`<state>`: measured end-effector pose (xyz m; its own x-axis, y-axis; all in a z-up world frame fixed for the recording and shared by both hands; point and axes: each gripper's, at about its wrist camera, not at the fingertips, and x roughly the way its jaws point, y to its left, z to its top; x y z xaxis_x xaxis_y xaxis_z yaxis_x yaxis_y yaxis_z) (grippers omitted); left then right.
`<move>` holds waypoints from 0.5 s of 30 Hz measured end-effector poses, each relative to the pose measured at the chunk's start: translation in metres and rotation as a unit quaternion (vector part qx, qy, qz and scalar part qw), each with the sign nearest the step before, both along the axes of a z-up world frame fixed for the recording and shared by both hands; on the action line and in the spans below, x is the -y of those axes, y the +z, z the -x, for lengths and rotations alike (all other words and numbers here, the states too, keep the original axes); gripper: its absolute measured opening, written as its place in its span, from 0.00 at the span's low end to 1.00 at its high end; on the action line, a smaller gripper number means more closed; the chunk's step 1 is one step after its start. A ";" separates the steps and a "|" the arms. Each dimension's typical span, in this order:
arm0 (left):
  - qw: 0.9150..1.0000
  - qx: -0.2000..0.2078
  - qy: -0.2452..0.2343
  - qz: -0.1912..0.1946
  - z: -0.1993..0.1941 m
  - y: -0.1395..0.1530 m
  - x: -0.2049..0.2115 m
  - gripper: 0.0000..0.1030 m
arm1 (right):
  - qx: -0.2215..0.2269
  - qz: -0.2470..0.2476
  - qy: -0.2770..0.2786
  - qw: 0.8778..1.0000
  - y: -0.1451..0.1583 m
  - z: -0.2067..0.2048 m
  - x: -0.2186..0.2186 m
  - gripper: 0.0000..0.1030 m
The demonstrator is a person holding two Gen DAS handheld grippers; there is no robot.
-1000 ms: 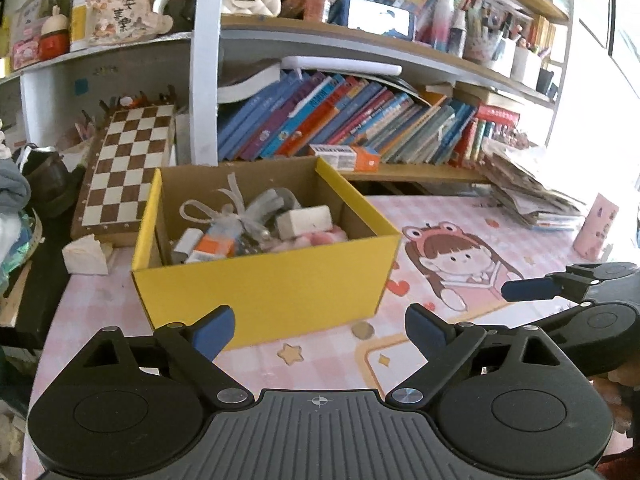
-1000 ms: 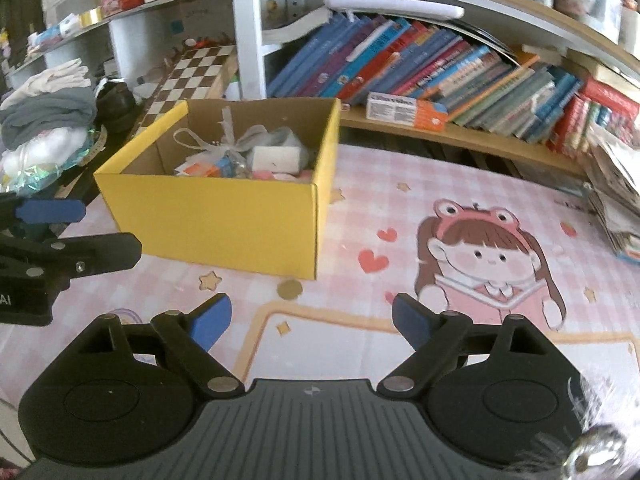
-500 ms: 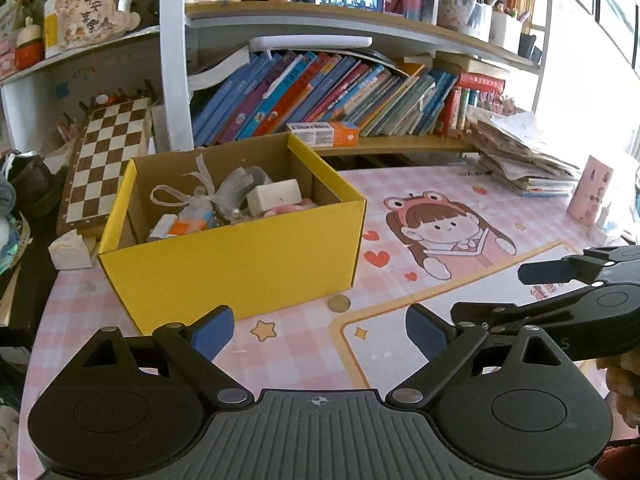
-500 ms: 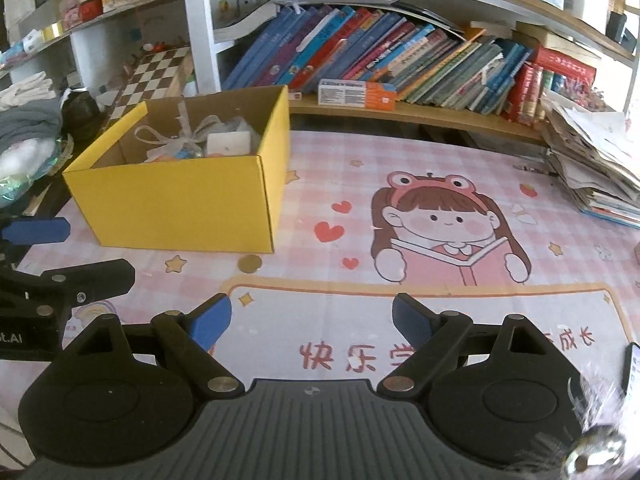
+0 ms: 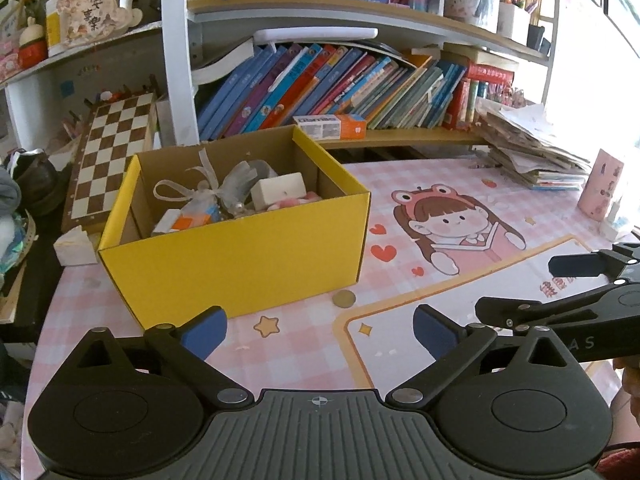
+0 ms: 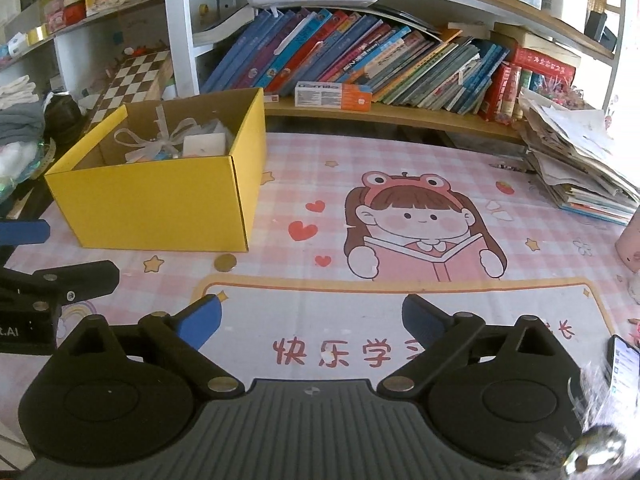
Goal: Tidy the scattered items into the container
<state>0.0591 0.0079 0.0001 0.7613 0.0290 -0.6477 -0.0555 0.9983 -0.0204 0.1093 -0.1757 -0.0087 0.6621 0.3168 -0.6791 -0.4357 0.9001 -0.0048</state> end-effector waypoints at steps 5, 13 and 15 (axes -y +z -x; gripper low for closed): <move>1.000 -0.003 0.000 -0.001 -0.001 -0.001 0.000 0.98 | 0.000 0.003 -0.002 1.000 0.000 -0.001 -0.002 0.98; 1.000 -0.005 0.001 0.002 -0.001 -0.002 -0.003 0.99 | 0.000 0.009 0.000 1.000 -0.001 -0.002 -0.006 1.00; 1.000 -0.004 0.001 0.003 -0.002 -0.002 -0.004 0.99 | 0.000 0.010 0.001 1.000 -0.001 -0.002 -0.007 1.00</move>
<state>0.0606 0.0120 -0.0016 0.7554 0.0262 -0.6547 -0.0575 0.9980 -0.0264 0.1114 -0.1683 -0.0101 0.6615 0.3046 -0.6853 -0.4378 0.8988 -0.0232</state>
